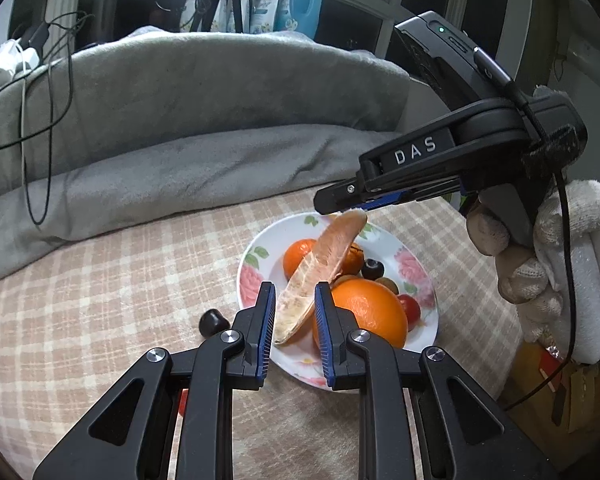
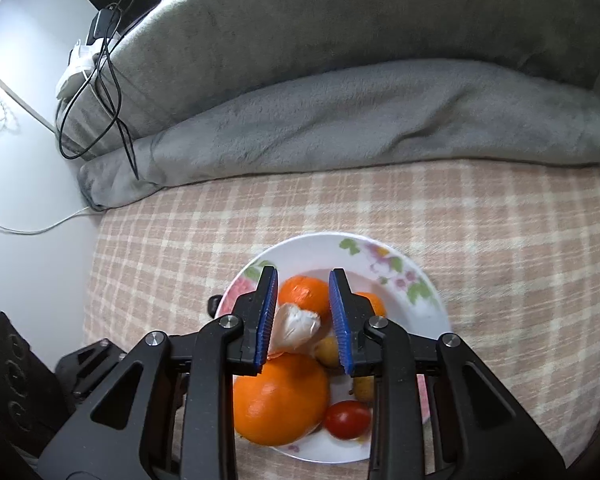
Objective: Organize fruits
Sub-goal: 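Open both tools to release the segment onto the plate and withdraw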
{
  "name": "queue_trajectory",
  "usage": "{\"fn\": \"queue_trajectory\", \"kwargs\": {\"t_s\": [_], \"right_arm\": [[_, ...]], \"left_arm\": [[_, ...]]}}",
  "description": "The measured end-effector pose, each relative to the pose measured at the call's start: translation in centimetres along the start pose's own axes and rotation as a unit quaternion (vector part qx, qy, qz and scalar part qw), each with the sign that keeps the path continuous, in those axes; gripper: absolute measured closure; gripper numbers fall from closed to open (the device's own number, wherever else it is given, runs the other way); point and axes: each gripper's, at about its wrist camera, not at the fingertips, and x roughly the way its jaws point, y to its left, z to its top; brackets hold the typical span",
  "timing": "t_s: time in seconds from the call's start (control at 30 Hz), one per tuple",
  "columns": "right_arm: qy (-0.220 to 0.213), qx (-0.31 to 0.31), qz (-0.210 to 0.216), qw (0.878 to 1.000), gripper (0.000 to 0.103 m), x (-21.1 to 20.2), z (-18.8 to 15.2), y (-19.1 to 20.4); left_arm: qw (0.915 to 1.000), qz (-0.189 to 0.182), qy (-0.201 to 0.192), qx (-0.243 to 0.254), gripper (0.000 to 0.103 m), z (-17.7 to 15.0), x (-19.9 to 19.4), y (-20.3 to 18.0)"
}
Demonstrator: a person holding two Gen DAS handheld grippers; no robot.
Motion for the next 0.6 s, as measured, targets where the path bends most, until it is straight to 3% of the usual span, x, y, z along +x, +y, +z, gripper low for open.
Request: {"fn": "queue_trajectory", "kwargs": {"t_s": [0.17, 0.2, 0.27, 0.33, 0.43, 0.5, 0.6], "right_arm": [[-0.012, -0.011, -0.019, 1.0, 0.072, -0.3, -0.1, 0.3], [-0.015, -0.013, -0.024, 1.0, 0.068, -0.4, -0.1, 0.4], [-0.021, -0.018, -0.032, 0.999, 0.049, -0.5, -0.2, 0.4], [-0.031, -0.026, -0.04, 0.998, 0.044, -0.7, -0.3, 0.5], [-0.041, -0.037, -0.044, 0.998, 0.037, -1.0, -0.3, 0.7], [-0.047, -0.042, -0.045, 0.997, 0.03, -1.2, -0.2, 0.8], [-0.058, -0.051, -0.043, 0.996, 0.029, -1.5, 0.1, 1.2]], "left_arm": [[1.0, 0.0, -0.008, 0.001, 0.084, 0.1, -0.8, 0.1], [1.0, 0.001, -0.008, 0.0, 0.084, 0.1, -0.9, 0.2], [1.0, 0.002, -0.009, 0.001, 0.084, 0.0, -1.2, 0.2], [1.0, 0.004, -0.009, 0.002, 0.082, -0.1, -1.3, 0.1], [0.9999, 0.007, -0.011, -0.002, 0.06, -0.2, -1.6, 0.2], [0.9999, 0.007, -0.012, -0.004, 0.057, -0.3, -1.8, 0.3], [0.9999, 0.008, -0.014, -0.005, 0.048, -0.3, -2.1, 0.4]]}}
